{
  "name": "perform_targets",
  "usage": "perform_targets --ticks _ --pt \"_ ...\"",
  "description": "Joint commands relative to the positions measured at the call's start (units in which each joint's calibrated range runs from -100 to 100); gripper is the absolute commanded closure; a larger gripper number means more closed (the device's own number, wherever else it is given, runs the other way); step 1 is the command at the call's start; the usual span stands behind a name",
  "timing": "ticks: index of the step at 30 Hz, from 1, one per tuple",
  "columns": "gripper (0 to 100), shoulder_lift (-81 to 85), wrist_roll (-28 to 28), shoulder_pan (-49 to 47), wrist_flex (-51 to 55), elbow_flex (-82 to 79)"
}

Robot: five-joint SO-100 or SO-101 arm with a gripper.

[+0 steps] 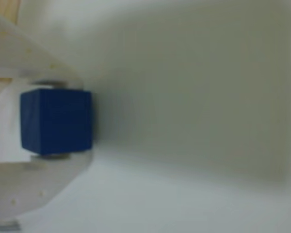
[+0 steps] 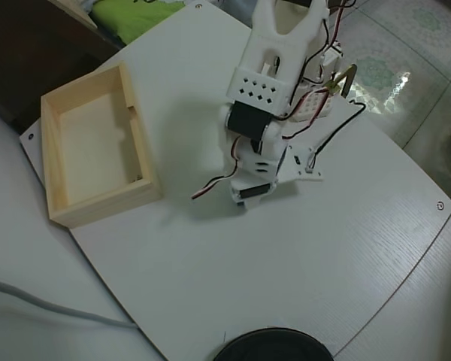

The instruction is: Pick up the small blue cube and put it into the box

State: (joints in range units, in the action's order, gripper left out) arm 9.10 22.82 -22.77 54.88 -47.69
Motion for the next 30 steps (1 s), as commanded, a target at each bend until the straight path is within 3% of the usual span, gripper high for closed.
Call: perform_targets --ticks 1,15,30 --pt "92 1.0 -0.2 0.8 4.8 7.8" --pt "92 1.0 0.3 8.5 21.1 34.9" --pt "92 0.0 0.4 25.2 20.8 51.7"
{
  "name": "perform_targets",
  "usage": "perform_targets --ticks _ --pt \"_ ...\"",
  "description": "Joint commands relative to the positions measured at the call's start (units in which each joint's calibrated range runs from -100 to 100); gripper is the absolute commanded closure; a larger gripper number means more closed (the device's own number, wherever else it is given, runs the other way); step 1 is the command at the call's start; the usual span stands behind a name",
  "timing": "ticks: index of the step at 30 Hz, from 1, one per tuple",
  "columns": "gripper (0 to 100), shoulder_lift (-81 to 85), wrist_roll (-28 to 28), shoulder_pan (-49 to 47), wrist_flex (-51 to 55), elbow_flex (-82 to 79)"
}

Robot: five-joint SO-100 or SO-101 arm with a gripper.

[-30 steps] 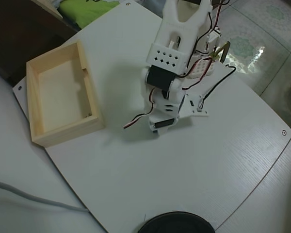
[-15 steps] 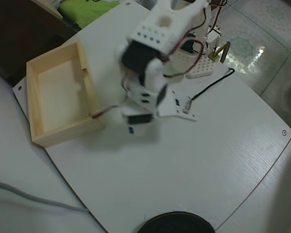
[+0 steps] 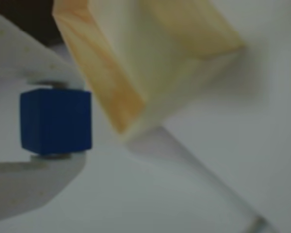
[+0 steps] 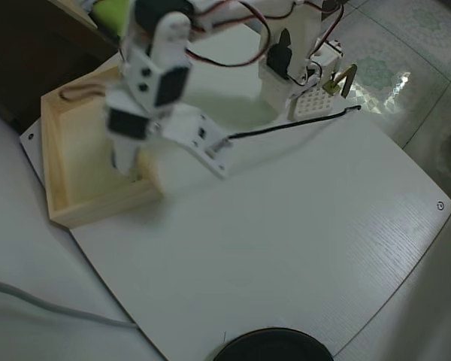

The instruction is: Pick up the small blue cube and put it into the box

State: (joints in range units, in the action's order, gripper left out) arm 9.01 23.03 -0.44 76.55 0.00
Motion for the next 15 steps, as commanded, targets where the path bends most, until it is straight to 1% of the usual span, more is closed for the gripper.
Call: perform_targets --ticks 1,6,10,15 --pt "92 0.0 0.1 3.9 -1.3 4.2" --pt "92 -0.1 -0.4 8.9 -7.7 3.2" --pt "92 -0.1 -0.7 10.8 -13.4 -0.3" --pt "92 -0.1 -4.1 12.7 -22.2 -5.9"
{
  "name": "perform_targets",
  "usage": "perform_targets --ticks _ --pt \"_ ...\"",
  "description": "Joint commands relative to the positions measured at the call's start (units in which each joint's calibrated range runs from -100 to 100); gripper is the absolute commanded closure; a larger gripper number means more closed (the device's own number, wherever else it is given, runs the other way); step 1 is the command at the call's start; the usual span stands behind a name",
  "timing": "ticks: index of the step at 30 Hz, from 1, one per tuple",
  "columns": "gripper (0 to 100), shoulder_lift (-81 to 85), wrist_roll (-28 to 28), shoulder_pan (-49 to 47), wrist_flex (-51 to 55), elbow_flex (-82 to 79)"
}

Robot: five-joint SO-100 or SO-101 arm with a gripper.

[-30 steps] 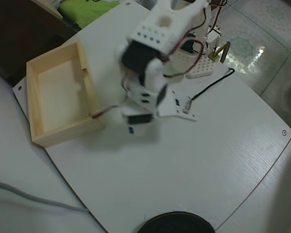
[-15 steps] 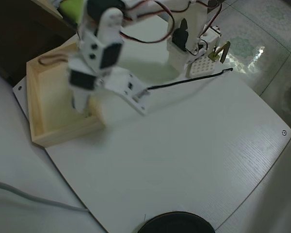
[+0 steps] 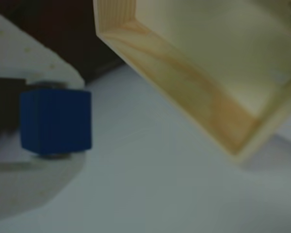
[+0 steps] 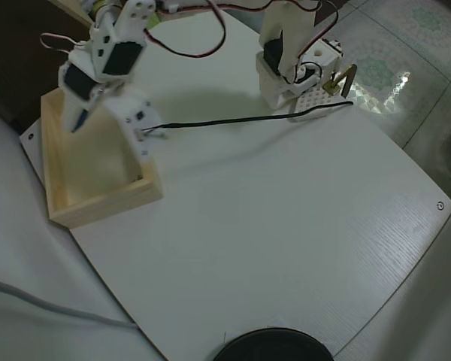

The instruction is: Pick up the small blue cube and put it into the box

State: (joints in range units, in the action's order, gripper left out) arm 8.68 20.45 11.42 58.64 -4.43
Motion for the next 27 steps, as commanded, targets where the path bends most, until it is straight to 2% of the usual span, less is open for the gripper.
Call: perform_targets --ticks 1,13,19,27 --pt "92 0.3 -2.0 0.9 -5.4 -2.6" --pt "92 0.3 -15.8 0.9 -8.7 -7.8" --pt "92 0.3 -18.6 0.9 -8.6 -8.6" --pt "89 0.3 -18.7 0.5 -8.7 -13.0"
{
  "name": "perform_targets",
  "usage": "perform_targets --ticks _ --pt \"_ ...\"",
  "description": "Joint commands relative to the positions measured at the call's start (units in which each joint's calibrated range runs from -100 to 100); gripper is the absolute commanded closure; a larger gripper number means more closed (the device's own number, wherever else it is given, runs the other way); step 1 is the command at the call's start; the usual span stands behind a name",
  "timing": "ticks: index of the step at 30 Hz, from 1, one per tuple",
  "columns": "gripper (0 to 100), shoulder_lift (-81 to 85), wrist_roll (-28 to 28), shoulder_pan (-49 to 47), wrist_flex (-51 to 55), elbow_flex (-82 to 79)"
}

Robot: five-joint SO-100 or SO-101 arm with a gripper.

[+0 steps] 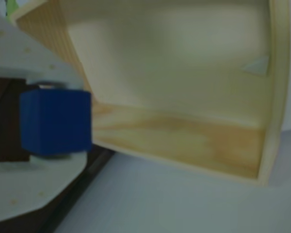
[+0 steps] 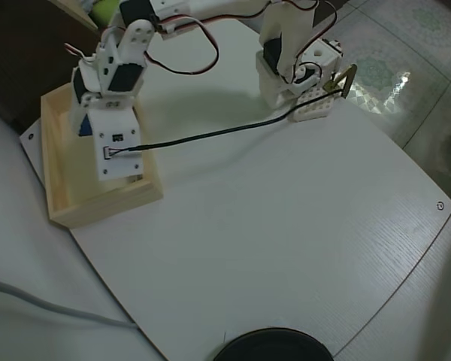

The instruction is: Pick up the small blue cube and put it into the box

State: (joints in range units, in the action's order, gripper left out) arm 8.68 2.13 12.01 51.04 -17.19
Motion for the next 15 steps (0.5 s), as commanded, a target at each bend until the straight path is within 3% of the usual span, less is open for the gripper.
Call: perform_targets --ticks 1,15 --pt "88 0.3 -0.4 -0.1 -1.1 -0.7" --pt "87 0.3 -0.4 0.3 -1.0 -1.3"
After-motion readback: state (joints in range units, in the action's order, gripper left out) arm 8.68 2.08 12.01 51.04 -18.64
